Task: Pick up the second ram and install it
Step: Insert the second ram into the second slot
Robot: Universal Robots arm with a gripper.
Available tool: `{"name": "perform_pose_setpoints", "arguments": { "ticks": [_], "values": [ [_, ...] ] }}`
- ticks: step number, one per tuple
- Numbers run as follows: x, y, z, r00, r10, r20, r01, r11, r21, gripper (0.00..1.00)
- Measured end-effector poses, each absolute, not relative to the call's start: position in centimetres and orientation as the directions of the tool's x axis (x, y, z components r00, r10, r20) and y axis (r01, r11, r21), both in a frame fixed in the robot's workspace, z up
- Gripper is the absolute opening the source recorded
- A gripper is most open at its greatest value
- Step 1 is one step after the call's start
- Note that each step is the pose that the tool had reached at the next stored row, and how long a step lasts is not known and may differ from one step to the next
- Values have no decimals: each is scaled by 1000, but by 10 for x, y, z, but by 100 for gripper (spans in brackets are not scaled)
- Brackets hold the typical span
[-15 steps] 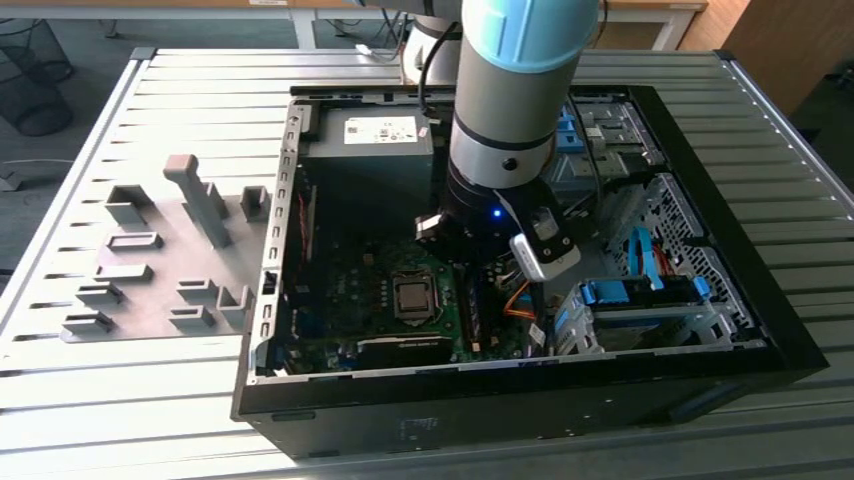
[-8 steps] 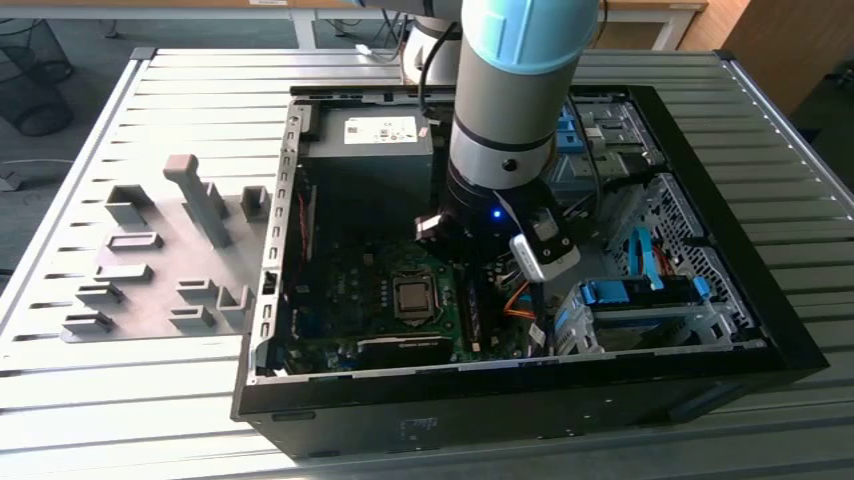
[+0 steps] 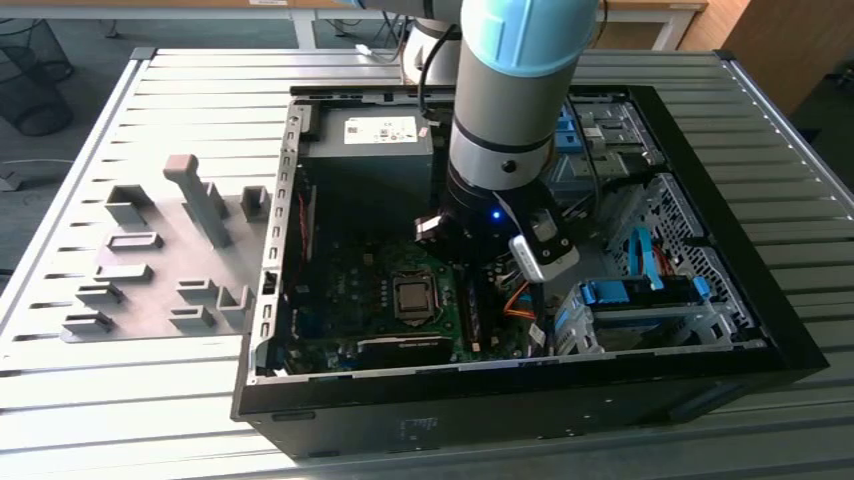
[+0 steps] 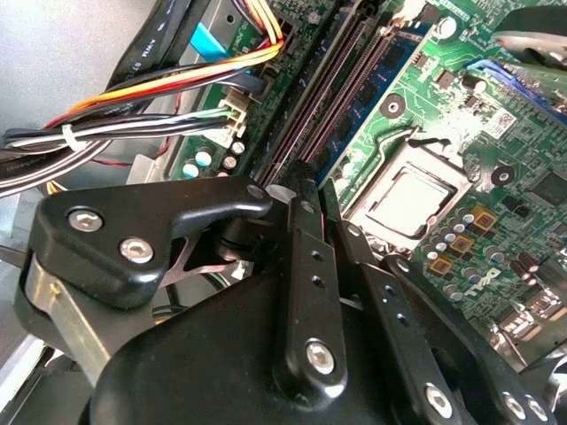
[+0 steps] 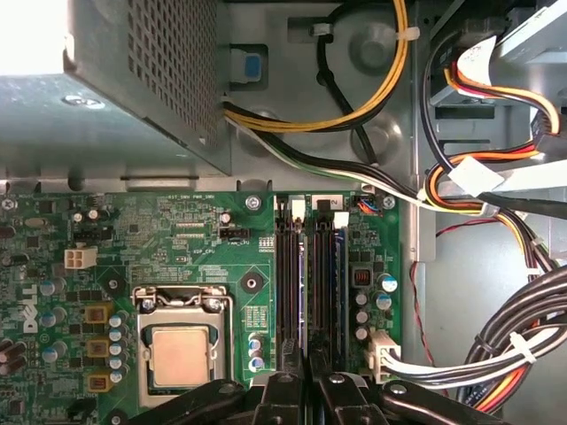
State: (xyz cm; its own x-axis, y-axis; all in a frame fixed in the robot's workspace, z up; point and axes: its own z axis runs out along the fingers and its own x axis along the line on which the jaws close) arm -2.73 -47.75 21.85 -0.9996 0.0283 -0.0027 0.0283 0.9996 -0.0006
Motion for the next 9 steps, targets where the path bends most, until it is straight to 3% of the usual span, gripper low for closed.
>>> {"name": "perform_pose_setpoints", "arguments": {
  "ticks": [9],
  "values": [
    [-27,-477,215,-1000,28,-3,28,1000,2,14]
  ]
}}
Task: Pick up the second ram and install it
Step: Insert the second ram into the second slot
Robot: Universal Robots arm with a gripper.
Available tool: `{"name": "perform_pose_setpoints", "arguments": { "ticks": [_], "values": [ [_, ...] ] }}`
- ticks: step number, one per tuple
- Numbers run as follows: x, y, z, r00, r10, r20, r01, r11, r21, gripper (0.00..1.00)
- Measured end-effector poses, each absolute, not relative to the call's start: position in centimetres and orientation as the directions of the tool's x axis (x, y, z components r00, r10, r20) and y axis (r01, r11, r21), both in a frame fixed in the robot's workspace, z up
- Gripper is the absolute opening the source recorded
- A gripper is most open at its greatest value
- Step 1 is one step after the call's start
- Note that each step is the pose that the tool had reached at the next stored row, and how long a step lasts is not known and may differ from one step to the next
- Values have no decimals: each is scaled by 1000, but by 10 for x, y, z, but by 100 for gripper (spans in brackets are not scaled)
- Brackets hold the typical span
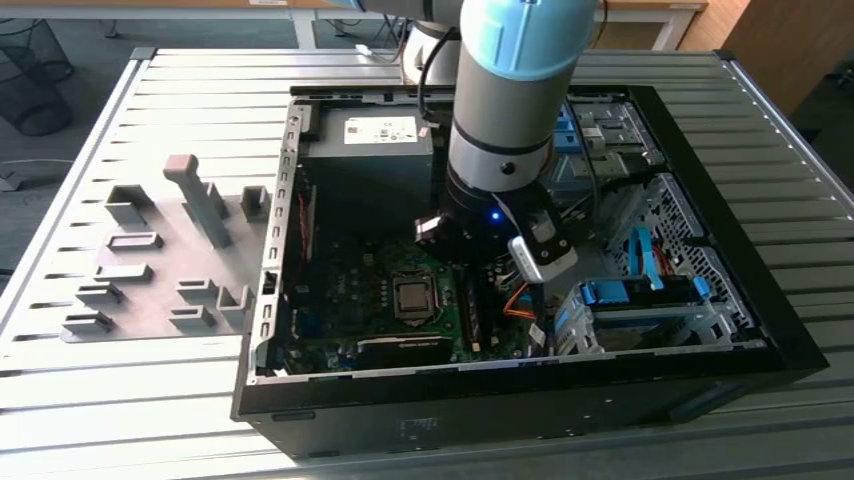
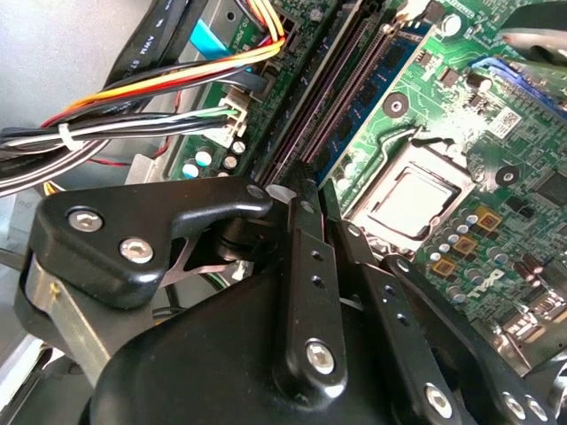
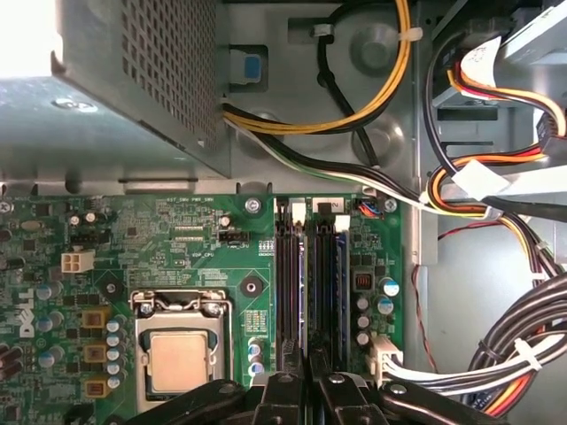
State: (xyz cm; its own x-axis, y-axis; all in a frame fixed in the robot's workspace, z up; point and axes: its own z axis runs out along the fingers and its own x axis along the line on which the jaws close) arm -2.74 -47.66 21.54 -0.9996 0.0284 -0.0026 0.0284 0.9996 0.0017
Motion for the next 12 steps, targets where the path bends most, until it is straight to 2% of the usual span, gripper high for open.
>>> {"name": "perform_pose_setpoints", "arguments": {
  "ticks": [12],
  "values": [
    [-27,-477,212,-1000,28,-2,28,1000,5,14]
  ]
}}
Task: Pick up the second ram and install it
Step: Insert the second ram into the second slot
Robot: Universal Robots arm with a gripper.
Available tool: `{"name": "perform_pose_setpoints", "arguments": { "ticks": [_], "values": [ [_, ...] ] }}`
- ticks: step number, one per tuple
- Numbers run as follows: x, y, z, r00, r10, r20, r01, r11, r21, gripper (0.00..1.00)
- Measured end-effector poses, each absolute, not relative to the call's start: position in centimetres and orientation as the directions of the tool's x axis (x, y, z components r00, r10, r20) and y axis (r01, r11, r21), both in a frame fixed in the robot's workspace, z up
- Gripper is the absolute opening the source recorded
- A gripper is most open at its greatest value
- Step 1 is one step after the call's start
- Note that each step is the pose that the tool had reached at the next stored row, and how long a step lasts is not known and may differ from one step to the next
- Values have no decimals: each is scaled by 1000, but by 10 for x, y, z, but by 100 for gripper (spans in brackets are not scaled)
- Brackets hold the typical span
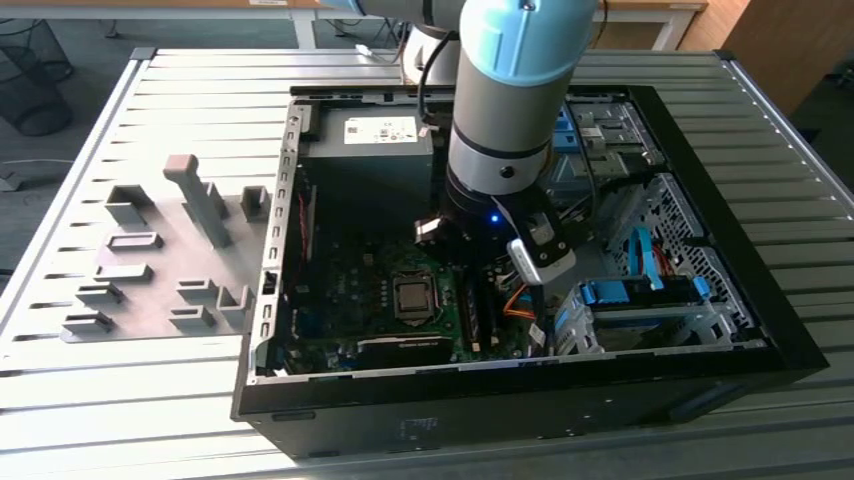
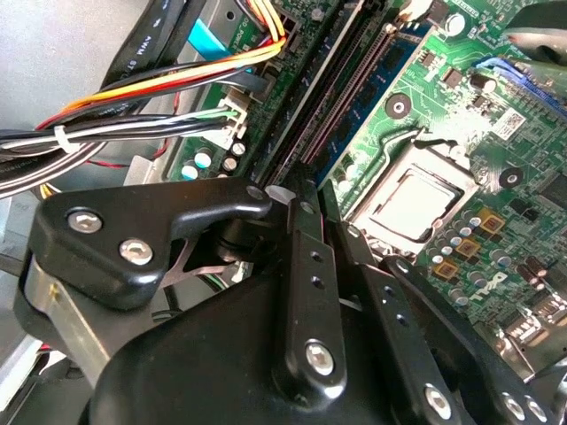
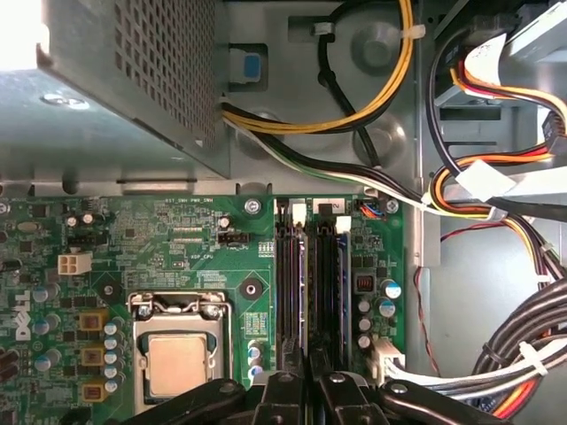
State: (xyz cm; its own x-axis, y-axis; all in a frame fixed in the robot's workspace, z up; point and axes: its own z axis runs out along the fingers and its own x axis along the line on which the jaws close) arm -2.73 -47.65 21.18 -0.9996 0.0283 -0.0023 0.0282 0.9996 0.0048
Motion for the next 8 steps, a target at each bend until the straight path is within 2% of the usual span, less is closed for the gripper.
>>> {"name": "perform_pose_setpoints", "arguments": {
  "ticks": [8],
  "values": [
    [-27,-477,212,-1000,28,-2,28,1000,4,14]
  ]
}}
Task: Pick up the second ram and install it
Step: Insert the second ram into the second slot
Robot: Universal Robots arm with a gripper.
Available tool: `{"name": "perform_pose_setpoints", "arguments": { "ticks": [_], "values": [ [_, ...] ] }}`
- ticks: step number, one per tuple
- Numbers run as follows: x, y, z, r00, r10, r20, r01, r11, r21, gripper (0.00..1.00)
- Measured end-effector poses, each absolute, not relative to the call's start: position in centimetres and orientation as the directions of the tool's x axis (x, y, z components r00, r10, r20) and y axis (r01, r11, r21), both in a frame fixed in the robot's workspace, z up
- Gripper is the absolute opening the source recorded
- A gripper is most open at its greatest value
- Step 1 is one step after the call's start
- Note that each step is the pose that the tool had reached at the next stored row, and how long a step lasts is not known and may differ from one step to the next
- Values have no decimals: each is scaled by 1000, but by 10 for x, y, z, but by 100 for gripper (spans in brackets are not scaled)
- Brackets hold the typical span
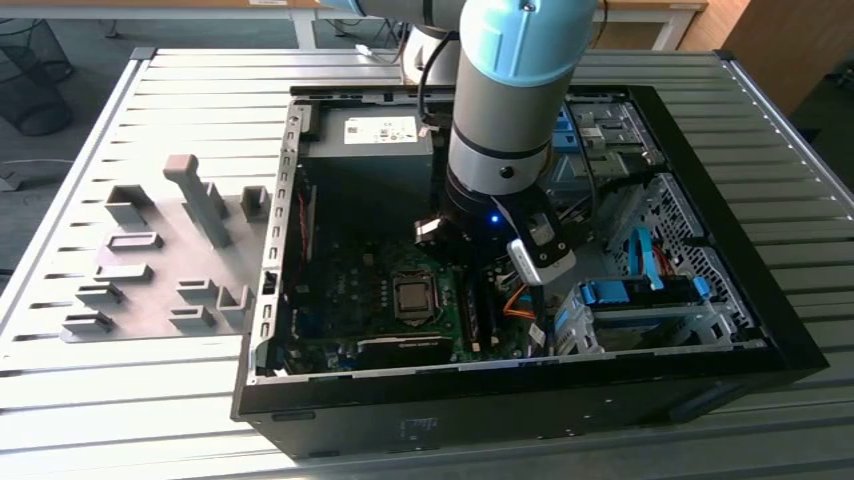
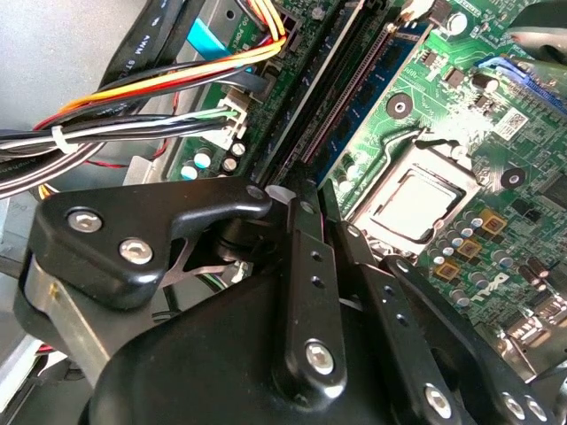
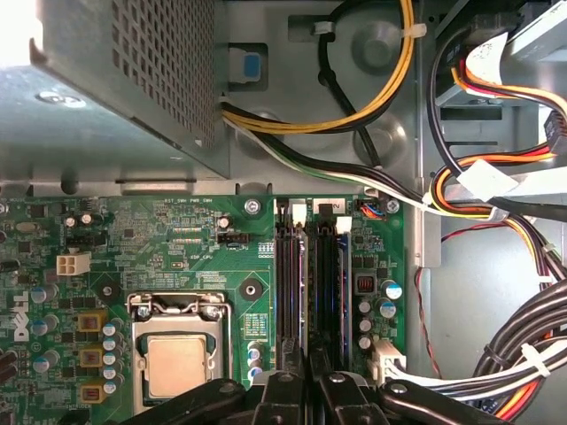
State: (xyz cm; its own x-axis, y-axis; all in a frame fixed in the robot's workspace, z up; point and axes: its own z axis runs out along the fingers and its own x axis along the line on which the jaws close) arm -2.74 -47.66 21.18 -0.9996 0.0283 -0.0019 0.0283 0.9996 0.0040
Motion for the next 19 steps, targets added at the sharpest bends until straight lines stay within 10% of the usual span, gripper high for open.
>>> {"name": "perform_pose_setpoints", "arguments": {
  "ticks": [19],
  "values": [
    [-27,-477,210,-1000,28,-1,28,1000,6,14]
  ]
}}
